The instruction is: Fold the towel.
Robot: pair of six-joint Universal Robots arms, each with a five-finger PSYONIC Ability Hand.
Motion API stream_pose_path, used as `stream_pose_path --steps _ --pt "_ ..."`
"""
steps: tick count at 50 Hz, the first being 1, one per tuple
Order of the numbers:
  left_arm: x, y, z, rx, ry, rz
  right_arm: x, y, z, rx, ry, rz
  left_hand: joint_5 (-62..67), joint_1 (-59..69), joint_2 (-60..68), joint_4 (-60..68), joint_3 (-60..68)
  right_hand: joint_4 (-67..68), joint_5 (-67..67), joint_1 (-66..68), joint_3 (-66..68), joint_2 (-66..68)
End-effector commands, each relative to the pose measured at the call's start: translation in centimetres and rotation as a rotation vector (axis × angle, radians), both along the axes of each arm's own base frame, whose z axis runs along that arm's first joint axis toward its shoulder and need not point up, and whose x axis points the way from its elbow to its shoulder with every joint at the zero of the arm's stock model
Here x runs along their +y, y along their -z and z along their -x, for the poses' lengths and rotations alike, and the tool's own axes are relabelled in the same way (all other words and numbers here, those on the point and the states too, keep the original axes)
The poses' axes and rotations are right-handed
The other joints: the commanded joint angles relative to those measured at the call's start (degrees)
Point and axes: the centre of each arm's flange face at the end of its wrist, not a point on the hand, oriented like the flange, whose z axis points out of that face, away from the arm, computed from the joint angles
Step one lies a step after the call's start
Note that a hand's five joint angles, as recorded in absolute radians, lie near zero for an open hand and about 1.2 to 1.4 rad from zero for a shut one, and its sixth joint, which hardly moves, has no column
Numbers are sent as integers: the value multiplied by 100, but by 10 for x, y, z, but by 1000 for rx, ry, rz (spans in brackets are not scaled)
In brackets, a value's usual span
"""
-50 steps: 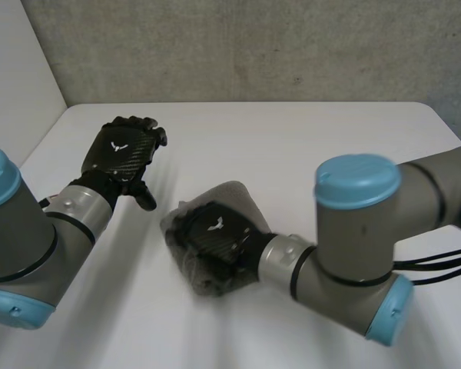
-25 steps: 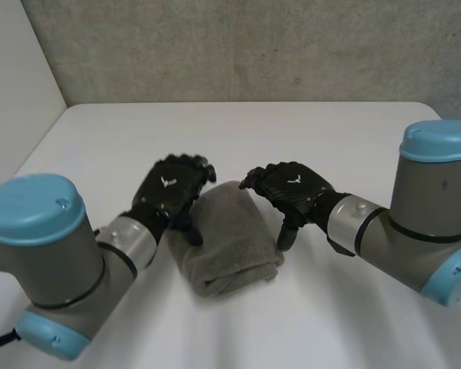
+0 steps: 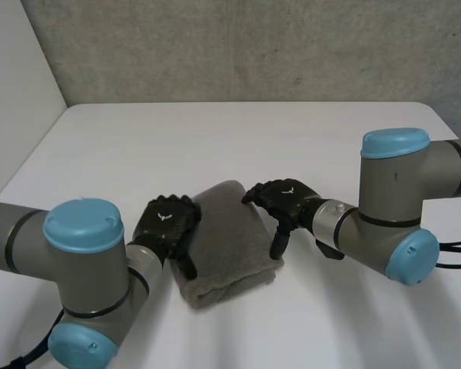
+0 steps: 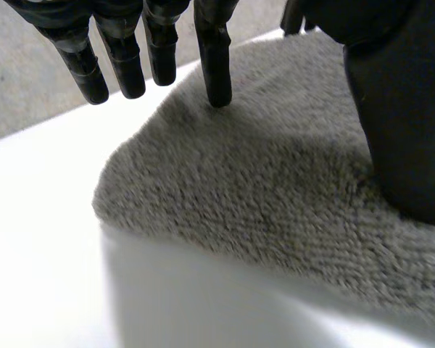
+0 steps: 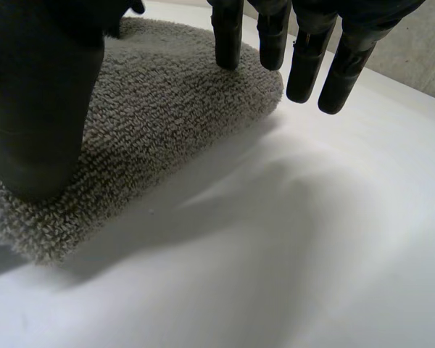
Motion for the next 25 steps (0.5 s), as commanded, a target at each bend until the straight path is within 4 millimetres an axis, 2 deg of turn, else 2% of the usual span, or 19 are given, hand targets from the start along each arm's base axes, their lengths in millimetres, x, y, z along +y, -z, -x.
stream_pose_path --steps 1,3,4,5,6,8,9,12,13,15,16,17,18,20,25 --pt "-6 -44 4 75 2 106 0 -37 7 -106 56 46 -234 -351 -354 -360 -340 -433 -347 -312 -400 -389" --pt "-8 -67 4 104 -2 154 -2 -68 11 -182 99 113 -234 -351 -354 -360 -340 -433 -347 -312 -400 -389" --pt "-8 -67 4 104 -2 154 -2 -68 11 -183 99 113 -234 -351 -354 -360 -340 -433 -347 -312 -400 -389" --pt "-9 -80 3 121 -8 181 -5 -86 17 -213 141 152 -234 -351 -354 -360 -340 -433 -347 -312 -400 -389" --pt "-9 -80 3 121 -8 181 -5 -86 17 -213 141 152 -234 -351 -354 -360 -340 -433 -347 -312 -400 -389" --pt "-10 -109 -1 148 -20 229 -17 -118 40 -236 283 239 -234 -351 -354 -360 -340 -433 -347 -312 -400 -389" --pt "-10 -109 -1 148 -20 230 -17 -118 40 -236 283 239 -234 -351 -354 -360 -340 -433 -347 -312 -400 -389" --pt "-15 -147 -14 170 -69 277 -20 -161 65 -264 448 370 -234 -351 -354 -360 -340 -433 -347 -312 -400 -389" --pt "-15 -147 -14 170 -69 277 -20 -162 65 -264 449 371 -234 -351 -354 -360 -340 -433 -347 -312 -400 -389" --pt "-17 -172 -26 182 -130 307 -19 -184 77 -283 513 434 -217 -335 -337 -343 -323 -433 -347 -312 -400 -389" --pt "-17 -172 -26 182 -130 307 -19 -184 77 -283 513 435 -217 -335 -337 -343 -323 -433 -347 -312 -400 -389" --pt "-17 -183 -29 190 -160 317 -20 -193 84 -289 543 456 -217 -335 -337 -343 -323 -433 -347 -312 -400 -389" --pt "-17 -183 -29 190 -160 317 -20 -193 84 -289 543 456 -217 -335 -337 -343 -323 -433 -347 -312 -400 -389" --pt "-16 -199 -34 207 -212 319 -21 -201 94 -288 569 467 -200 -318 -320 -326 -306 -433 -347 -312 -400 -389" --pt "-11 -211 -36 222 -236 288 -21 -201 101 -264 587 440 -200 -318 -320 -326 -306 -433 -347 -312 -400 -389"
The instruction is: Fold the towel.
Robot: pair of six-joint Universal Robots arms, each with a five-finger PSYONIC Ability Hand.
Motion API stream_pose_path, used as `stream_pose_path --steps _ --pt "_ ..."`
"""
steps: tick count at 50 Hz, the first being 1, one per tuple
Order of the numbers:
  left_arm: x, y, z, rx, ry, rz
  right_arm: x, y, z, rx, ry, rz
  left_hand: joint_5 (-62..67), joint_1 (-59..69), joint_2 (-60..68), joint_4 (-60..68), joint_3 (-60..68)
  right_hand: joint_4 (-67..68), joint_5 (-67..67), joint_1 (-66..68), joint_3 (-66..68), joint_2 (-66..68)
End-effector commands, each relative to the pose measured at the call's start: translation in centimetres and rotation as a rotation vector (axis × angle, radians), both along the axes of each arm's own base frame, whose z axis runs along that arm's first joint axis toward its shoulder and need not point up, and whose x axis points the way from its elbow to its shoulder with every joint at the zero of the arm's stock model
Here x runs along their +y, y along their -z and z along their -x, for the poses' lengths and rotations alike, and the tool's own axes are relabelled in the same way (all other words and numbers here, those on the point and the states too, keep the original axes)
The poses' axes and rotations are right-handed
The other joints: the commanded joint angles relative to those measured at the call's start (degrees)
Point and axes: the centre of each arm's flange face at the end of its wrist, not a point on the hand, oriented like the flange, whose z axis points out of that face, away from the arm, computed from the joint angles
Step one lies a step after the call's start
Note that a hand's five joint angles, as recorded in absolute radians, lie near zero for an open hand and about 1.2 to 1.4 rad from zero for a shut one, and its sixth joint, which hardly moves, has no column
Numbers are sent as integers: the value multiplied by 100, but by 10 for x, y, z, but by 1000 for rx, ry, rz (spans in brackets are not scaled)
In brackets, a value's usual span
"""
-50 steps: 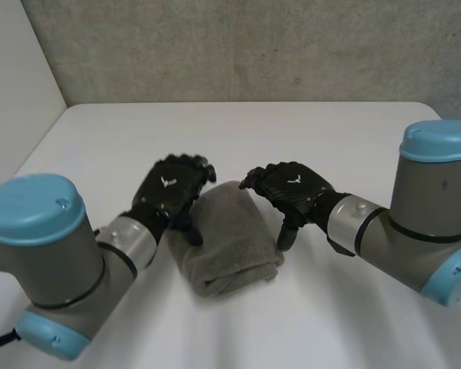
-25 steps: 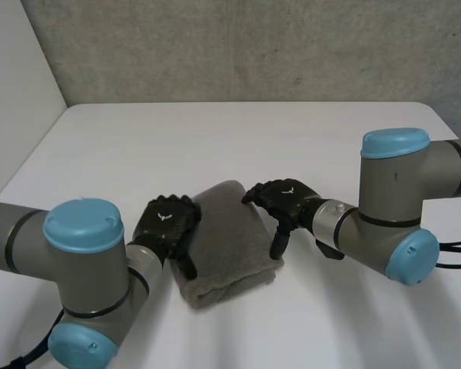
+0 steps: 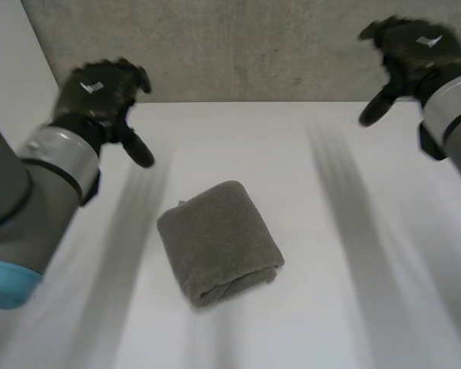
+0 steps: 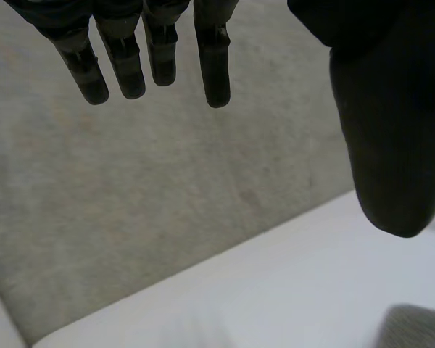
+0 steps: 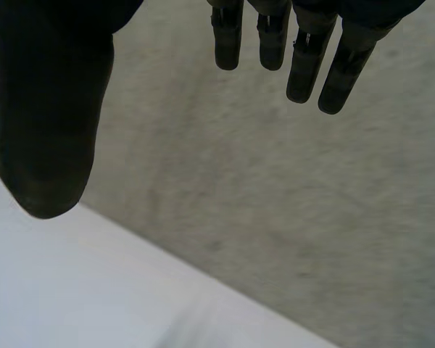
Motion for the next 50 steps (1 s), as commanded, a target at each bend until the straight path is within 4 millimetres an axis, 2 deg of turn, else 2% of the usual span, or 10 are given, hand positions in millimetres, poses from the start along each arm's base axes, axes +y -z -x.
stream_pose_path --steps 1,22,50 --pt "7 -27 -7 40 -59 -37 0 -6 16 12 46 -31 -200 -318 -315 -326 -306 -433 -347 -311 -400 -389" --pt "6 -28 -8 35 -64 -39 9 8 14 46 30 -126 -184 -301 -298 -309 -290 -433 -347 -311 -400 -389" --pt "7 -24 -4 26 -22 -52 8 6 11 43 4 -120 -234 -351 -348 -360 -340 -433 -347 -311 -400 -389"
